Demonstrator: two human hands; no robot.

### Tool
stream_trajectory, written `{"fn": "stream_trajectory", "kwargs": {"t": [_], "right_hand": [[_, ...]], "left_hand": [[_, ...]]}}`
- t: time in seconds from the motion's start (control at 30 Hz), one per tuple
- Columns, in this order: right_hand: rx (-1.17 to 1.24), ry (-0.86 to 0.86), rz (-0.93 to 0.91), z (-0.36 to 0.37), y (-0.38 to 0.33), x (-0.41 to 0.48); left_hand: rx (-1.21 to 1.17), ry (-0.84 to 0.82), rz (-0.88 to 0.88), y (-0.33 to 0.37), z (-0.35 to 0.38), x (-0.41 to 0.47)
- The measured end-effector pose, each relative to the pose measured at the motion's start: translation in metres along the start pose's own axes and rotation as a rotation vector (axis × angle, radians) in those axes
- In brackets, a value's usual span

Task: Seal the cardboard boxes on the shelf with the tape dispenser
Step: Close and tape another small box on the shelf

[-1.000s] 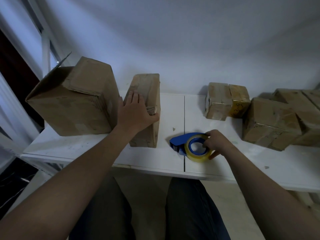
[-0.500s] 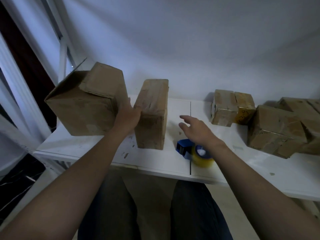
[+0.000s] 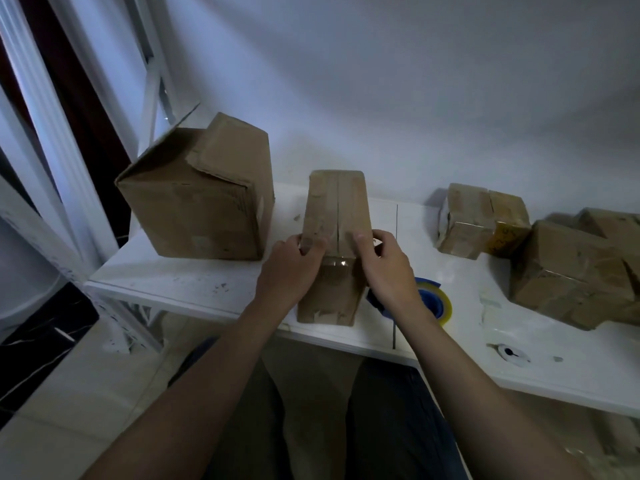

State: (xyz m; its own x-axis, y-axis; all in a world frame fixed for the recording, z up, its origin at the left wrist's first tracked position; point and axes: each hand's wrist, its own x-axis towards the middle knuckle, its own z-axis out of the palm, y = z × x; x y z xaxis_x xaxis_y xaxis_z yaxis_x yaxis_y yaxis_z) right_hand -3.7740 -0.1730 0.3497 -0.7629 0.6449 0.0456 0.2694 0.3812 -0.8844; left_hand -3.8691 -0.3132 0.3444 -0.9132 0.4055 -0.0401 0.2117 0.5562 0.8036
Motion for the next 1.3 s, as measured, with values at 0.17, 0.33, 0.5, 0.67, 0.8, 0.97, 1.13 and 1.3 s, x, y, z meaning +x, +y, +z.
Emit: {"fn": "stream_trajectory", "kwargs": {"t": [0.17,0.33,0.5,0.67,0.8,0.97,1.13,1.3], "right_hand": [[-0.173,0.045,-0.039,0.013,-0.006,-0.005],[-0.205,0.091,-0.047,0.022,-0.001,-0.003],[-0.113,0.104,-0.067,0.016,0.003,-0.003],[-0.038,0.057,-0.033,0.014,0.01,0.0],[-0.019,0.023,-0.016,0.01,0.005,-0.003],[0.017,-0.05,0.083,0.005,0.003,0.0],[0.191,-0.088,0.25,0.016,0.009,0.005],[0.318,-0.01,0.324,0.025,0.012,0.002]], "left_hand": [[0.105,0.138,-0.038,0.003,0.01,-0.006],[0.069,0.186,-0.026,0.003,0.007,-0.009],[-0.048,0.121,-0.005,-0.002,0.002,-0.005],[-0.161,0.061,-0.029,-0.003,-0.001,-0.002],[-0.234,0.039,-0.074,-0.002,-0.002,-0.003],[-0.355,0.023,-0.112,0.005,-0.002,-0.005],[-0.592,-0.028,-0.279,0.011,0.003,0.0],[-0.664,-0.068,-0.28,0.013,0.005,0.003]]}}
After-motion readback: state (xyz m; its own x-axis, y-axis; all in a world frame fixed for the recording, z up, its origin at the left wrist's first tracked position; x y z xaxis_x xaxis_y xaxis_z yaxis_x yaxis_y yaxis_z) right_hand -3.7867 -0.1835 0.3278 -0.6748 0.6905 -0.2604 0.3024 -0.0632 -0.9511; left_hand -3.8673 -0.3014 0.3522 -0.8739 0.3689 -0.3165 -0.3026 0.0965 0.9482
